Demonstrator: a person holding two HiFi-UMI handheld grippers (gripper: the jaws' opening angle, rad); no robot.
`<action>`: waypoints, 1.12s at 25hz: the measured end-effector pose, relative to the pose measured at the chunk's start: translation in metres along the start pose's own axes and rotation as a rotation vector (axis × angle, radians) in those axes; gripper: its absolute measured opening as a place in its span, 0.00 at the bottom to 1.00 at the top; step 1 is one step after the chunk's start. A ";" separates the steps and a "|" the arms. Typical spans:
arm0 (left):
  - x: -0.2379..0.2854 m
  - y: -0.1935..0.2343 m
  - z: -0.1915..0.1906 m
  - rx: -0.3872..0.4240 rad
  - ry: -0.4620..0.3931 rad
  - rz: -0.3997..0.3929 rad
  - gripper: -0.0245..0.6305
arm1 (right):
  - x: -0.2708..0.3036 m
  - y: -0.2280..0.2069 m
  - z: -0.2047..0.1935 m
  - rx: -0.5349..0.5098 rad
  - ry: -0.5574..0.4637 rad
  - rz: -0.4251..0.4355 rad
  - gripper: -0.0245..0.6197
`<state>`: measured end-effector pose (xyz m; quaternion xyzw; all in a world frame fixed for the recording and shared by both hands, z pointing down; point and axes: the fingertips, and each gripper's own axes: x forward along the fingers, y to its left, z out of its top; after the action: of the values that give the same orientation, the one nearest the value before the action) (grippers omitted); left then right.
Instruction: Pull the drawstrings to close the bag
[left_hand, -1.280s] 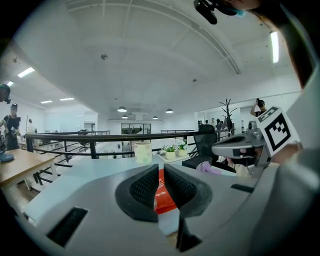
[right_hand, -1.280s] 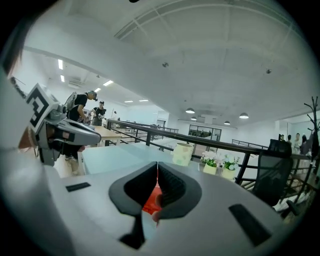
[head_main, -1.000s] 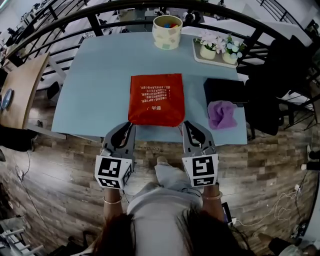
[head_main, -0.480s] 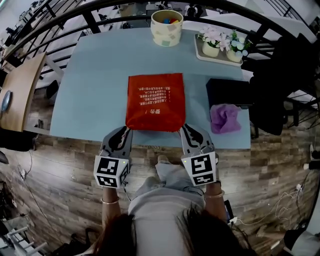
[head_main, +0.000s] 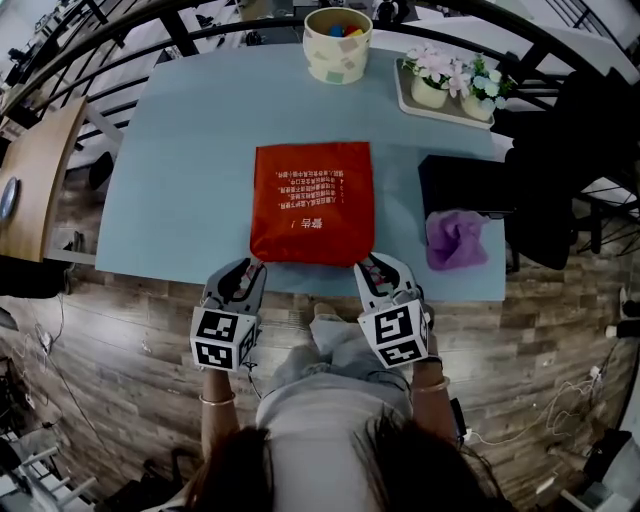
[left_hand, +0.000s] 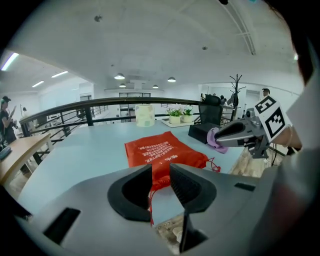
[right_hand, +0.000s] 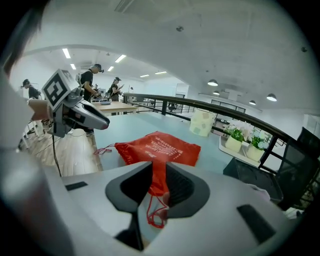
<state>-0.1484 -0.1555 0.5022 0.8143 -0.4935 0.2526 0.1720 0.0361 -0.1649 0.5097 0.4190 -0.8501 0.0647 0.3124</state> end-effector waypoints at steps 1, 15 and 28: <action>0.002 0.002 -0.004 -0.003 0.012 -0.003 0.19 | 0.002 0.001 -0.003 -0.005 0.016 0.004 0.16; 0.031 0.006 -0.056 -0.023 0.185 -0.051 0.26 | 0.031 0.013 -0.050 -0.077 0.185 0.061 0.22; 0.052 0.018 -0.089 0.029 0.318 -0.031 0.28 | 0.050 0.014 -0.085 -0.127 0.311 0.056 0.22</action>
<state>-0.1654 -0.1543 0.6052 0.7741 -0.4437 0.3826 0.2399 0.0439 -0.1577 0.6087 0.3597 -0.8051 0.0836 0.4641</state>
